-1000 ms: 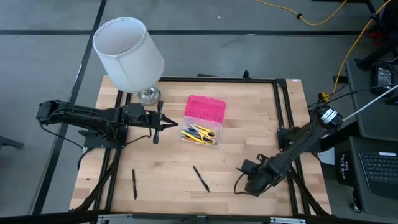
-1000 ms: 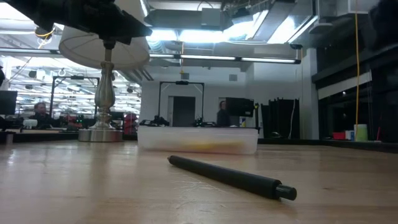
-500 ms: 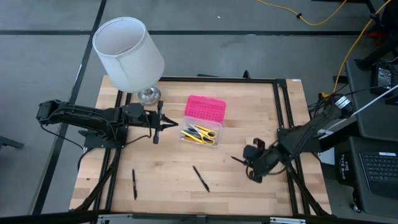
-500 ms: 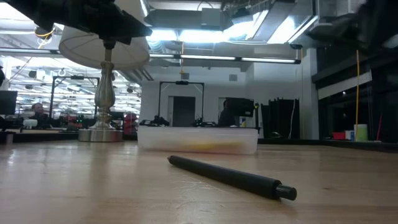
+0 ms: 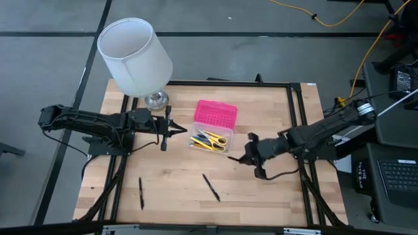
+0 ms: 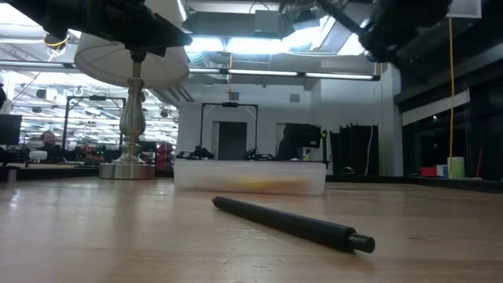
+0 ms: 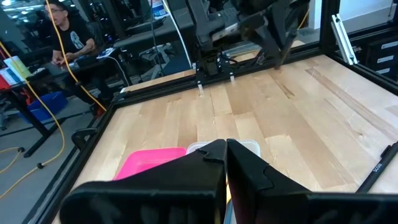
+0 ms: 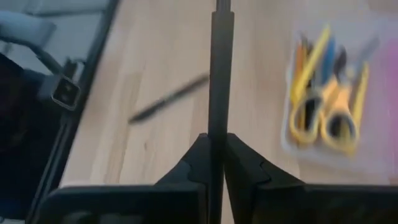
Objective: Pick & place school supplies into a supply box
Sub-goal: Put the black pen into the transparent supply box
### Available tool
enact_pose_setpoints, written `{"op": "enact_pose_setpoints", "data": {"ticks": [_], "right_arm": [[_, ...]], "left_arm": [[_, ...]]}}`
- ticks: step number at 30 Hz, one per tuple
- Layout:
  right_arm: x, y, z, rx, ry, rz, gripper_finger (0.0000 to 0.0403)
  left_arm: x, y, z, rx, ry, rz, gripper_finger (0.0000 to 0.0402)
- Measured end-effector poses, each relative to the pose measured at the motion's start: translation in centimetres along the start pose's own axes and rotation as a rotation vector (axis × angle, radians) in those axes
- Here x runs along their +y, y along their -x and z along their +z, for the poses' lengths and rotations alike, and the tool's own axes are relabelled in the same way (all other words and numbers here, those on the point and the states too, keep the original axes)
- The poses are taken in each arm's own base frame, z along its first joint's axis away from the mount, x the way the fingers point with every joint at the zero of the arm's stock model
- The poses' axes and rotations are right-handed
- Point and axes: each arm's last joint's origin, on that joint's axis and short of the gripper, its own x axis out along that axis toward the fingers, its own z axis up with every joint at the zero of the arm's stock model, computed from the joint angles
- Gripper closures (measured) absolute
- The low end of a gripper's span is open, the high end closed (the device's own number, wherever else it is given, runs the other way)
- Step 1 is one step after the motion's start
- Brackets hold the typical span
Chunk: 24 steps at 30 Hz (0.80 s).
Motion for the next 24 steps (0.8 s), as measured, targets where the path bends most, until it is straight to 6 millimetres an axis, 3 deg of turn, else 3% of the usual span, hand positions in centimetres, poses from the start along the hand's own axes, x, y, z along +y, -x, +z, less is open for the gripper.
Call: {"op": "enact_pose_setpoints", "data": {"ticks": [5, 13, 24], "right_arm": [[-2.3, -1.1, -0.5, -0.087, 0.038, -0.010, 0.0373], [-3.5, -1.4, 0.8, -0.222, 0.132, -0.073, 0.0372], [-6.7, -4.2, 1.1, -0.172, 0.115, -0.206, 0.0372]], "left_arm": [[0.0, 0.0, 0.0, 0.000, 0.000, 0.000, 0.0395], [0.0, 0.0, 0.0, 0.000, 0.000, 0.000, 0.0396], [0.0, 0.0, 0.0, 0.000, 0.000, 0.000, 0.0396]]}}
